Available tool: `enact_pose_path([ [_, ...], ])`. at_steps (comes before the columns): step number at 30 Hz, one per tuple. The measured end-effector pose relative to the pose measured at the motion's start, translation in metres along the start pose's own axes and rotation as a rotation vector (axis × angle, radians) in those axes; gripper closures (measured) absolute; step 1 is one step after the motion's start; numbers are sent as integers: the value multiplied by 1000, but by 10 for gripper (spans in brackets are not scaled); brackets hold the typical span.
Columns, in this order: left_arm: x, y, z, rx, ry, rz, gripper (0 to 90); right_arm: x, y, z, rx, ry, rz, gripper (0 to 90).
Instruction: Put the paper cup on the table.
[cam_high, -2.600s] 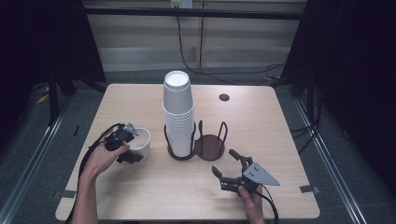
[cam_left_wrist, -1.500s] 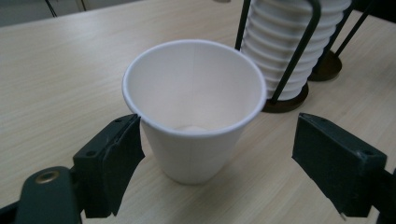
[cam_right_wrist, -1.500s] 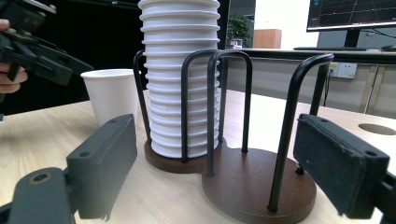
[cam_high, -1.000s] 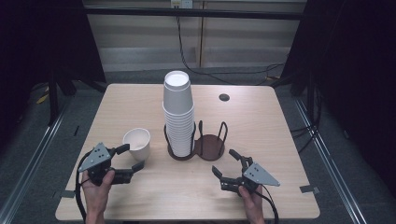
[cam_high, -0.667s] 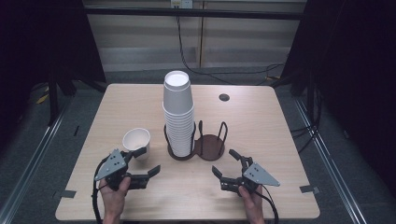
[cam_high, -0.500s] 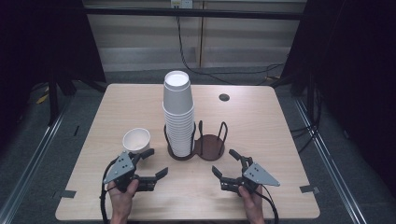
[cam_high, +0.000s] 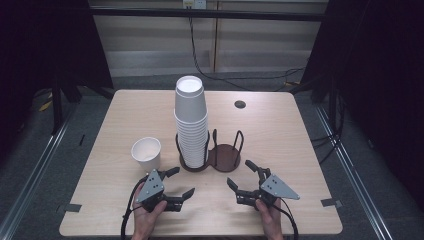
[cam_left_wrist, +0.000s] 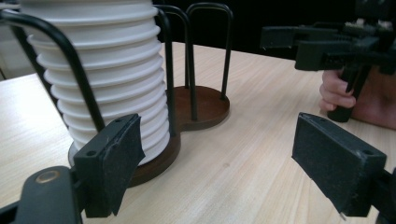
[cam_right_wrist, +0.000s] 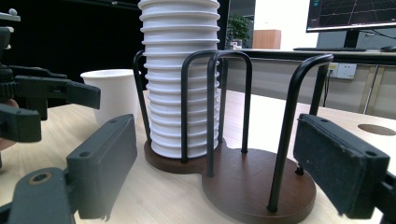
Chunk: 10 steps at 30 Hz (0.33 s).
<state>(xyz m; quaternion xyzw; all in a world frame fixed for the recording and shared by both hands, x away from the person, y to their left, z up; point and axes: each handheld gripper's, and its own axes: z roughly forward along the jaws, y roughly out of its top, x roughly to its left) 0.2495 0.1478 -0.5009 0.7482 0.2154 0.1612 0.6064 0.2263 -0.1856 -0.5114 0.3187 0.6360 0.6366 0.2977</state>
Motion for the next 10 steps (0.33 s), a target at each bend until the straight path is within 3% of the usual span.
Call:
enact_pose_path([
  [2, -2, -4, 0, -32, 40, 1, 158, 0, 0, 0, 1, 1, 1, 130],
  [5, 0, -6, -3, -76, 40, -14, 158, 0, 0, 0, 0, 2, 1, 130],
  [7, -1, -6, -3, -72, 24, -16, 157, 0, 0, 0, 2, 0, 2, 130],
  [10, -3, -6, -4, -93, 41, -15, 158, 1, 0, 1, 12, -5, -2, 130],
])
